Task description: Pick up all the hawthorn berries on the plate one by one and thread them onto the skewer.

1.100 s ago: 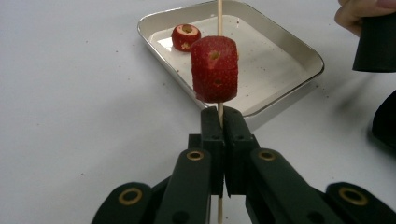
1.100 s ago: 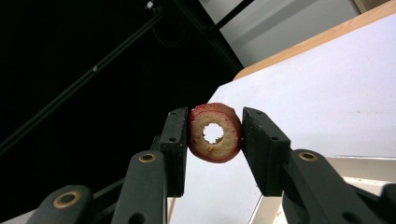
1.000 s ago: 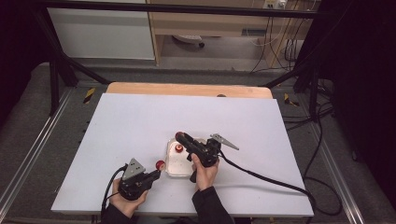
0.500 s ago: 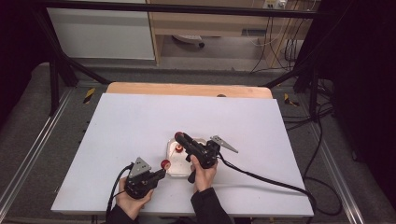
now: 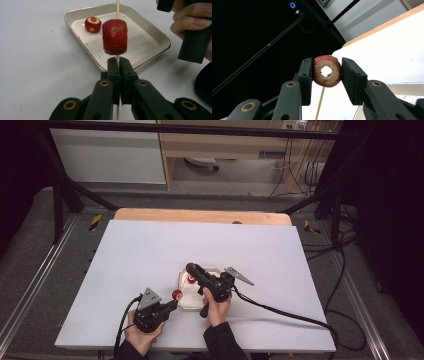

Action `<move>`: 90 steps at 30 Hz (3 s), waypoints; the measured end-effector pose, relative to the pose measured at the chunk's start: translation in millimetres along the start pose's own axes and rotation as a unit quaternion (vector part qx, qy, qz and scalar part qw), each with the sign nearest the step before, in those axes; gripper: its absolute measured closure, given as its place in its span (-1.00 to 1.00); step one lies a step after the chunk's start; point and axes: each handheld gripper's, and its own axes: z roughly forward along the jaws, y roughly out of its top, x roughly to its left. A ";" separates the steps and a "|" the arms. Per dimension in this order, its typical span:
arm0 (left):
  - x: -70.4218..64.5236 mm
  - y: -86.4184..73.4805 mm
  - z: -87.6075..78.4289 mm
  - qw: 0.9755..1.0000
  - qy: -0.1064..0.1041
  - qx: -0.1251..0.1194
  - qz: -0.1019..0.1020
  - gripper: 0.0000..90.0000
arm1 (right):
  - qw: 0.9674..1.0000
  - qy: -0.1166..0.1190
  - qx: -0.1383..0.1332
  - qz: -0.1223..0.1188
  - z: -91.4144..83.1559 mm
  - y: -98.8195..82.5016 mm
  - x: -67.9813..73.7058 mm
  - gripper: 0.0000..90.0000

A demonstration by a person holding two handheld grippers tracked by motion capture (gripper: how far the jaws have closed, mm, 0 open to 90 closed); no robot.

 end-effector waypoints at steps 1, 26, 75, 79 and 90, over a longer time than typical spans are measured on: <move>-0.3 0.2 0.5 1.000 0.000 0.001 0.000 0.96 | 1.000 0.001 0.000 0.001 0.2 -0.7 -0.1 0.39; -4.6 2.3 1.9 1.000 0.003 -0.004 -0.006 0.97 | 1.000 0.006 0.007 0.001 -2.2 -9.5 1.8 0.40; -1.0 2.0 -1.4 0.998 0.012 0.024 0.049 0.97 | 0.999 0.013 0.031 -0.037 -0.6 -1.5 -1.1 0.40; -1.3 3.6 -3.5 0.999 0.017 0.010 0.037 0.97 | 0.998 0.015 0.041 -0.034 -1.5 -2.5 -0.1 0.40; -13.9 -5.4 2.4 0.999 0.023 -0.045 0.004 0.97 | 1.000 0.028 0.010 0.003 -3.3 -6.4 1.8 0.41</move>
